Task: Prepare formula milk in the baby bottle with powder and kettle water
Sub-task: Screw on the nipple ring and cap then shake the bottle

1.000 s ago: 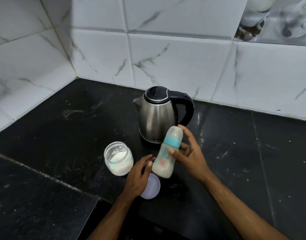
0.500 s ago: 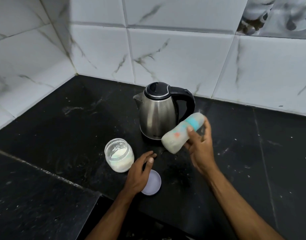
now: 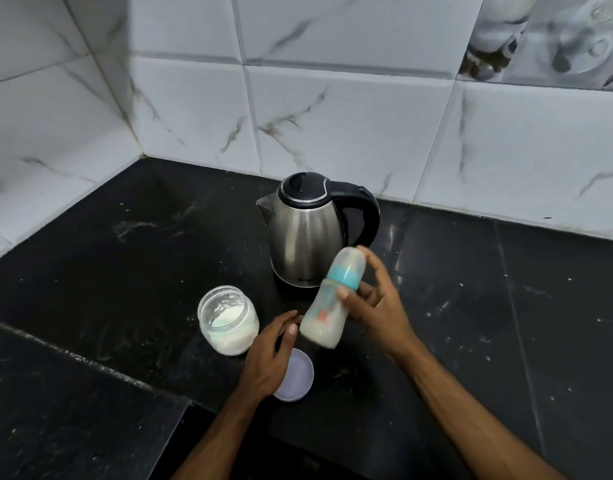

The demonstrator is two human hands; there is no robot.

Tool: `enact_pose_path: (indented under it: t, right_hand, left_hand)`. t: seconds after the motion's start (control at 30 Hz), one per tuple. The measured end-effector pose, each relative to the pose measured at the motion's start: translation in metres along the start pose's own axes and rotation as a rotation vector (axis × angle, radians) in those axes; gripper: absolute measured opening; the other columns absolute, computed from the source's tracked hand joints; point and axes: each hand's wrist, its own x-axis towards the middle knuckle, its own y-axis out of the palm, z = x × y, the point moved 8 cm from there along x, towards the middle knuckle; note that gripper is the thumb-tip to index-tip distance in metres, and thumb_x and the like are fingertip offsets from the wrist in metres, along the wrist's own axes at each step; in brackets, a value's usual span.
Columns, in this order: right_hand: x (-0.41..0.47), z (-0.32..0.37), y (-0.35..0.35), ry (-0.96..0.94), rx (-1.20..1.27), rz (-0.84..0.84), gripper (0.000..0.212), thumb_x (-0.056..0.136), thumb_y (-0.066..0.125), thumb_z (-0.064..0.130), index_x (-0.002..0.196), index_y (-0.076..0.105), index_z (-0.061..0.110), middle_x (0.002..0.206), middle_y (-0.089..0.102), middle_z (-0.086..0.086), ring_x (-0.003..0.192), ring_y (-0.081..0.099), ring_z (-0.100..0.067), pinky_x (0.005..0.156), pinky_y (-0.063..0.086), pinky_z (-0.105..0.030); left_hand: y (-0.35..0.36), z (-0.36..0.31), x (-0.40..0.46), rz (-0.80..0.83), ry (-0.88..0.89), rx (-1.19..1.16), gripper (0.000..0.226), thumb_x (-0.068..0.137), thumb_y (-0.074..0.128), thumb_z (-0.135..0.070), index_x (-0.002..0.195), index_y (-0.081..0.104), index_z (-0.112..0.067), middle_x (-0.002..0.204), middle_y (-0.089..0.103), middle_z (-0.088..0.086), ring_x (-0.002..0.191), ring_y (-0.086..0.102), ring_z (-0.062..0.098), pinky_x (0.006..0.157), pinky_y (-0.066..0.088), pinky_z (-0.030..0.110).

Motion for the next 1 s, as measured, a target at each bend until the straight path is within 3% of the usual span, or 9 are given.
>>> enact_pose_path:
  t: [0.1, 0.17, 0.27, 0.43, 0.6, 0.77, 0.9, 0.93, 1.0]
  right_hand:
    - [0.009, 0.007, -0.016, -0.043, 0.235, -0.174, 0.074, 0.081, 0.075, 0.021, 0.143, 0.038, 0.032, 0.108, 0.073, -0.003, 0.102, 0.070, -0.026, 0.075, 0.059, -0.038]
    - [0.006, 0.000, -0.012, -0.023, 0.175, -0.132, 0.074, 0.085, 0.074, 0.018, 0.146, 0.035, 0.031, 0.113, 0.072, -0.008, 0.102, 0.069, -0.027, 0.076, 0.059, -0.041]
    - [-0.003, -0.008, 0.005, 0.030, -0.040, 0.052, 0.079, 0.073, 0.080, 0.027, 0.140, 0.040, 0.037, 0.126, 0.063, -0.017, 0.109, 0.068, -0.030, 0.079, 0.059, -0.039]
    - [0.009, 0.003, -0.018, -0.018, 0.251, -0.170, 0.087, 0.071, 0.085, 0.034, 0.144, 0.037, 0.030, 0.112, 0.071, -0.008, 0.101, 0.070, -0.026, 0.076, 0.059, -0.040]
    - [-0.002, -0.001, 0.007, 0.048, -0.063, 0.150, 0.087, 0.066, 0.086, 0.025, 0.139, 0.040, 0.036, 0.122, 0.067, -0.016, 0.107, 0.069, -0.030, 0.079, 0.059, -0.038]
    - [0.014, 0.017, -0.025, -0.058, 0.214, -0.153, 0.083, 0.076, 0.081, 0.024, 0.145, 0.035, 0.031, 0.106, 0.074, -0.005, 0.100, 0.069, -0.026, 0.073, 0.060, -0.039]
    - [-0.005, 0.006, 0.006, 0.036, -0.052, 0.128, 0.089, 0.062, 0.090, 0.032, 0.136, 0.041, 0.039, 0.119, 0.068, -0.014, 0.105, 0.069, -0.029, 0.077, 0.059, -0.038]
    - [-0.005, 0.006, 0.007, 0.024, -0.086, 0.142, 0.088, 0.063, 0.088, 0.029, 0.136, 0.040, 0.038, 0.121, 0.067, -0.015, 0.106, 0.069, -0.029, 0.077, 0.059, -0.037]
    - [0.004, 0.016, -0.006, -0.029, 0.017, -0.011, 0.086, 0.065, 0.088, 0.027, 0.137, 0.041, 0.036, 0.117, 0.069, -0.012, 0.103, 0.070, -0.027, 0.076, 0.059, -0.039]
  left_hand:
    - [0.001, -0.003, 0.000, 0.001, 0.002, -0.015, 0.061, 0.090, 0.038, -0.059, 0.130, 0.057, -0.018, 0.121, 0.066, -0.018, 0.118, 0.055, -0.008, 0.098, 0.039, 0.010]
    - [0.001, -0.003, 0.000, -0.001, 0.002, -0.004, 0.062, 0.091, 0.037, -0.060, 0.131, 0.058, -0.017, 0.123, 0.066, -0.014, 0.119, 0.056, -0.005, 0.100, 0.042, 0.015]
    - [0.000, 0.000, -0.001, 0.002, -0.007, -0.003, 0.063, 0.090, 0.037, -0.061, 0.131, 0.057, -0.018, 0.123, 0.063, -0.018, 0.117, 0.057, -0.003, 0.098, 0.044, 0.019]
    - [0.001, -0.002, -0.001, -0.001, -0.007, -0.016, 0.061, 0.090, 0.037, -0.059, 0.130, 0.057, -0.018, 0.121, 0.065, -0.020, 0.117, 0.055, -0.009, 0.098, 0.039, 0.010]
    - [0.000, 0.000, -0.001, -0.009, -0.001, -0.018, 0.061, 0.090, 0.037, -0.060, 0.130, 0.057, -0.018, 0.119, 0.063, -0.024, 0.115, 0.058, -0.006, 0.095, 0.043, 0.012]
    - [0.001, -0.003, -0.001, -0.004, 0.003, -0.015, 0.058, 0.091, 0.037, -0.058, 0.129, 0.056, -0.019, 0.120, 0.066, -0.018, 0.117, 0.055, -0.010, 0.095, 0.037, 0.006]
    - [-0.001, -0.001, -0.001, -0.010, 0.000, 0.000, 0.055, 0.093, 0.039, -0.054, 0.129, 0.058, -0.017, 0.118, 0.063, -0.025, 0.113, 0.057, -0.009, 0.095, 0.042, 0.011]
    - [-0.001, -0.001, -0.001, -0.013, 0.003, 0.004, 0.055, 0.093, 0.039, -0.054, 0.129, 0.058, -0.018, 0.117, 0.062, -0.026, 0.113, 0.057, -0.009, 0.094, 0.042, 0.011]
    - [-0.001, -0.002, 0.000, -0.009, 0.004, 0.000, 0.057, 0.092, 0.038, -0.057, 0.130, 0.057, -0.018, 0.119, 0.064, -0.023, 0.115, 0.056, -0.010, 0.095, 0.040, 0.009]
